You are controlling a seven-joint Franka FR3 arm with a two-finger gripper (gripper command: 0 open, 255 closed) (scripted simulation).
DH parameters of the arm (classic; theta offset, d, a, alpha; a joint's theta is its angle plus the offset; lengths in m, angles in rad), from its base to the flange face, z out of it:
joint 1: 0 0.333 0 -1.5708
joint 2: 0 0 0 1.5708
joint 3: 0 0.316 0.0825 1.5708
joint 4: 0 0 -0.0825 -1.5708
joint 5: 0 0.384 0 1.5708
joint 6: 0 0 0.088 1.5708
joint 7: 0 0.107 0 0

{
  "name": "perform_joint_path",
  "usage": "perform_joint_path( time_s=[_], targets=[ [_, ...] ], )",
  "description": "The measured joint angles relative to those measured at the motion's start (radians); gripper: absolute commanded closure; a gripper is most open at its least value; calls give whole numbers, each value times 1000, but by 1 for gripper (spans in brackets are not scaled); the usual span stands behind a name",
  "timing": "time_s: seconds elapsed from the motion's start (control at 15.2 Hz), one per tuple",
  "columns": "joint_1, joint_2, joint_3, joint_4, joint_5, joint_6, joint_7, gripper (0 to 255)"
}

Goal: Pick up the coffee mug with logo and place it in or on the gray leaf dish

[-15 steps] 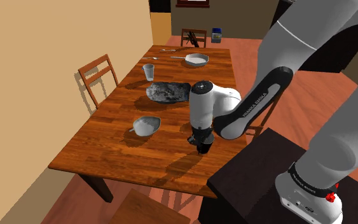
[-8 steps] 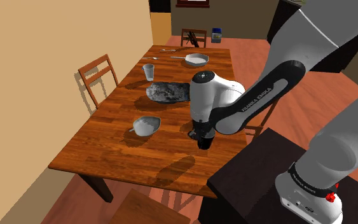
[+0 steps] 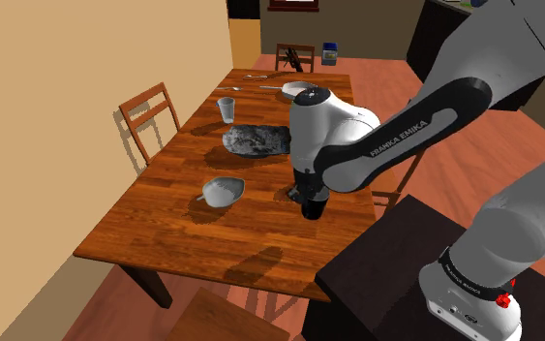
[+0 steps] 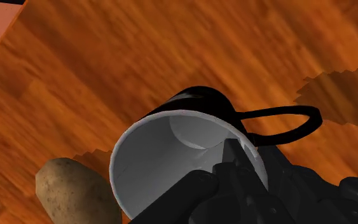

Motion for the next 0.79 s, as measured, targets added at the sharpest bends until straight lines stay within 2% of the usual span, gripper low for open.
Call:
perform_joint_path(
  time_s=[0.07,0.2,0.33,0.53,0.79],
  targets=[
    [4,-12,-4,5,11,-15,-10,255],
    [-8,19,4,50,-14,-35,9,255],
    [-36,102,17,134,-85,-53,51,255],
    [-47,223,28,269,-186,-103,122,255],
    [-18,391,13,462,-308,-180,198,255]
  ],
)
